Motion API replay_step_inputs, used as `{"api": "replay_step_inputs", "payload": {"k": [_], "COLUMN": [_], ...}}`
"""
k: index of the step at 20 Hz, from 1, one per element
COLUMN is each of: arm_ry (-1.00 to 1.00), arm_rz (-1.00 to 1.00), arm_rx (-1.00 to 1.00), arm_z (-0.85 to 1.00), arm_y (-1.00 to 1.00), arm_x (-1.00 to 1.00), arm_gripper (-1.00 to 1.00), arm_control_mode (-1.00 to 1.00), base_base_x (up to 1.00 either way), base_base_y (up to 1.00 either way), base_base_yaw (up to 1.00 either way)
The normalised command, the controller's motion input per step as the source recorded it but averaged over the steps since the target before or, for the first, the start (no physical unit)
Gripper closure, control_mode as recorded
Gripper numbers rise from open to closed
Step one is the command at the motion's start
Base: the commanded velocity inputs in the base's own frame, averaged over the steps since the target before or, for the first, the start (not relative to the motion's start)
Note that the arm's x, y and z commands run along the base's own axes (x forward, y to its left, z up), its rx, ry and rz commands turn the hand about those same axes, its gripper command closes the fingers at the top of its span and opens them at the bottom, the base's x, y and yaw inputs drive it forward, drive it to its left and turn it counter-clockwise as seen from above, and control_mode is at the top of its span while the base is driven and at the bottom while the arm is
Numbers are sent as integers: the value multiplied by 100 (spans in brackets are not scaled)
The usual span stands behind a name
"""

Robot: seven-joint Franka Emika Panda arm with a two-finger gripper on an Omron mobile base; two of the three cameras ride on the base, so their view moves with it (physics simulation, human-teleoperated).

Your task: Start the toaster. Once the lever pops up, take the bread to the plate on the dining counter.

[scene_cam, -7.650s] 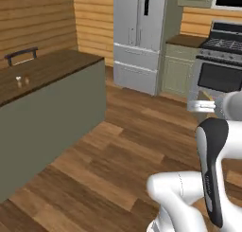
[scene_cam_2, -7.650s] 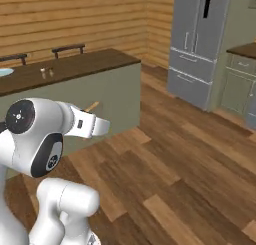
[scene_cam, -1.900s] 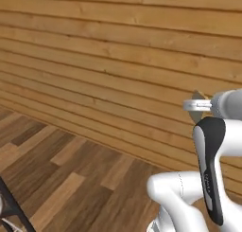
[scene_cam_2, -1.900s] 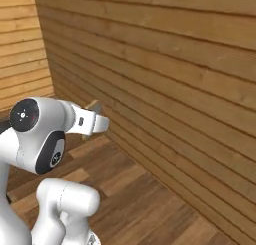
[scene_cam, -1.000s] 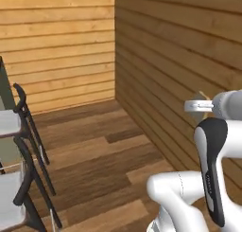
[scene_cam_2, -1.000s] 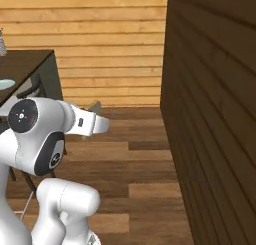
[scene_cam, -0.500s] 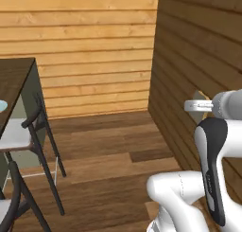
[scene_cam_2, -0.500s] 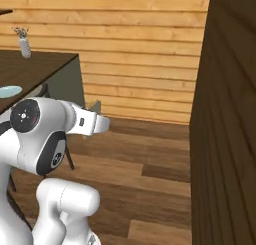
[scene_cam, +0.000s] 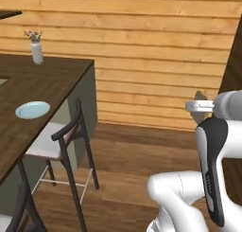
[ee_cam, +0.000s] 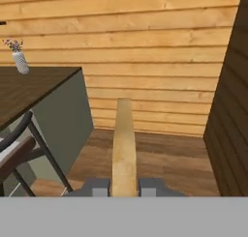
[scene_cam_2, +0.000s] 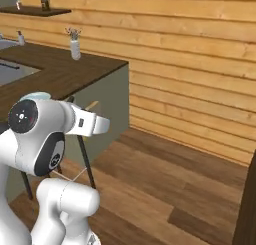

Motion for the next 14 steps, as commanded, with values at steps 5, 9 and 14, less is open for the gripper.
{"api": "replay_step_inputs", "payload": {"k": [5, 9, 14], "arm_ry": [0, 0, 0], "arm_rz": [0, 0, 0], "arm_rx": [0, 0, 0], "arm_z": [0, 0, 0], "arm_y": [0, 0, 0], "arm_x": [0, 0, 0], "arm_gripper": [100, 100, 100], "arm_control_mode": [100, 100, 100], "base_base_x": [100, 100, 77], "base_base_y": [-44, -58, -56], "base_base_yaw": [55, 48, 59]}}
